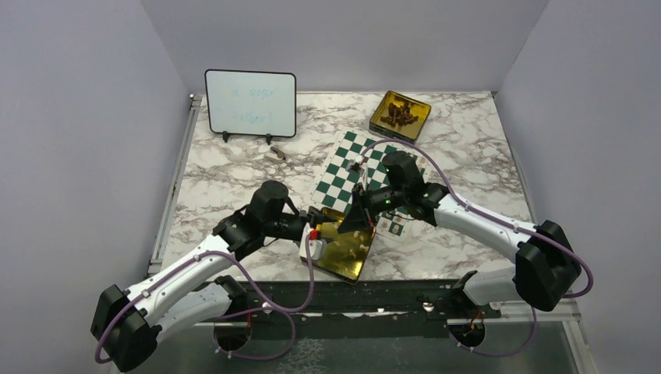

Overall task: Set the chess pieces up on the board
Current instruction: Adjust the chess piece.

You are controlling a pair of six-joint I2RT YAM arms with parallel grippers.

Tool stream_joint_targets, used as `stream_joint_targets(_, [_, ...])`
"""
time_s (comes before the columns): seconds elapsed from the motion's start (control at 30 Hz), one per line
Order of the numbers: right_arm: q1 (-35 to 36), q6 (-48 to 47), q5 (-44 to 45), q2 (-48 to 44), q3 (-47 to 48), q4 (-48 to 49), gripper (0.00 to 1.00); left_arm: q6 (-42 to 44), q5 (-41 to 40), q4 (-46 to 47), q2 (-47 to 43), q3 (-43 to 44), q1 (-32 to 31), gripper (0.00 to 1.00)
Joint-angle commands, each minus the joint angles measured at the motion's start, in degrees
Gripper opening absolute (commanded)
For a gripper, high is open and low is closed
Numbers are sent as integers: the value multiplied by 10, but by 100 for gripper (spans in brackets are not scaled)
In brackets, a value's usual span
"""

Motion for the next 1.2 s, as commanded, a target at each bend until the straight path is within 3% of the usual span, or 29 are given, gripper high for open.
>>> stream_joint_targets(0.0, [3,5,-30,10,8,18,11,12,5,-6,14,28,-5,51])
stream_joint_targets(0.3, [3,8,-39,19,10,22,11,20,-2,-26,27,38,-11,41])
stream_joint_targets(0.67, [2,11,-6,-3,9,15,11,-11,-27,-35,32,45,-13,17])
stream_joint_targets(0.97, [3,120,90,-56,-37,110,14,-146,-75,-4,41,61,-14,9])
stream_joint_targets(1.17, [3,212,116,-88,-84,219,15,-311,-82,83,39,52,-14,6])
